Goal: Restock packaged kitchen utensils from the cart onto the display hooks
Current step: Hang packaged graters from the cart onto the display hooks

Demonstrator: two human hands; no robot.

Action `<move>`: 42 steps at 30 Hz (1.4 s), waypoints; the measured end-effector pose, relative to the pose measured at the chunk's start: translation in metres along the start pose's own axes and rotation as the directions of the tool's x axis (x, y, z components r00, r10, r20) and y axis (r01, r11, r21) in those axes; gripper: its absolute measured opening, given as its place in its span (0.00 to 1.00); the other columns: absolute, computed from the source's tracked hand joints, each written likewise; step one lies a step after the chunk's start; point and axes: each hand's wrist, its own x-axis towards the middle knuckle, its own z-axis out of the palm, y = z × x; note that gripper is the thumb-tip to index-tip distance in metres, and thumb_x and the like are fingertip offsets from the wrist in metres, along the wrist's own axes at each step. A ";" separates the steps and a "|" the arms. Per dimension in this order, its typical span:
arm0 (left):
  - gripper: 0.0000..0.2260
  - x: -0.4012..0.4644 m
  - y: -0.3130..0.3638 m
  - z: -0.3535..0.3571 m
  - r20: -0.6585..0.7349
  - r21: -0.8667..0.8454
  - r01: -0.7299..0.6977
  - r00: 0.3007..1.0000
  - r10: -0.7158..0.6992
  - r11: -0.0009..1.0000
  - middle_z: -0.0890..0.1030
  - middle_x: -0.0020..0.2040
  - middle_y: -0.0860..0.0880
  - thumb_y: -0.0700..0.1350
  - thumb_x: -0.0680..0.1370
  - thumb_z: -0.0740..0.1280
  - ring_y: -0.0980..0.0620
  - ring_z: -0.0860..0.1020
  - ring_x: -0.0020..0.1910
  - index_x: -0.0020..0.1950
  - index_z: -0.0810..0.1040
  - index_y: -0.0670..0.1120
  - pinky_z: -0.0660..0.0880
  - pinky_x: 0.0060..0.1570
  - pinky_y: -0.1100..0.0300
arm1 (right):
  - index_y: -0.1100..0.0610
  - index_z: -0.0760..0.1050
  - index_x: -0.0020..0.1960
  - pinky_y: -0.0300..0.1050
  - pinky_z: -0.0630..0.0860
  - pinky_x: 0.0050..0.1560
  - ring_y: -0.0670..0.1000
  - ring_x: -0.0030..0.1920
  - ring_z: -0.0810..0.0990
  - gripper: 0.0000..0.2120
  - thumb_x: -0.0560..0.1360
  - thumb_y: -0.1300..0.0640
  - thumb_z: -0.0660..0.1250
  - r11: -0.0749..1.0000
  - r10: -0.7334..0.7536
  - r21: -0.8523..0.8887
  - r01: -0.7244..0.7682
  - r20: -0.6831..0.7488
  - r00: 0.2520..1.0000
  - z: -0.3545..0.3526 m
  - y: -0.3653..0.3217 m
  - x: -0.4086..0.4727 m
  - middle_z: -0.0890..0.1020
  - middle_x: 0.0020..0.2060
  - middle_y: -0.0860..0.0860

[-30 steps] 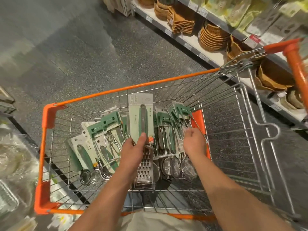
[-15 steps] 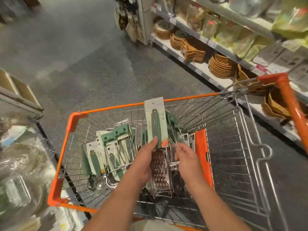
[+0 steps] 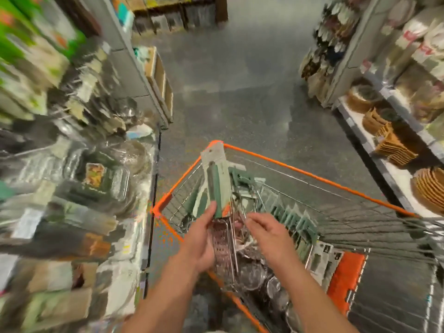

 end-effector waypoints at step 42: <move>0.13 -0.398 -0.175 -0.272 -0.865 -0.237 -0.830 0.417 0.279 0.505 0.88 0.49 0.50 0.52 0.83 0.63 0.61 0.83 0.47 0.55 0.83 0.46 0.77 0.57 0.64 | 0.55 0.65 0.77 0.60 0.72 0.70 0.56 0.67 0.76 0.27 0.83 0.45 0.65 0.962 0.254 -0.271 0.012 0.915 0.313 0.389 0.009 -0.233 0.77 0.68 0.54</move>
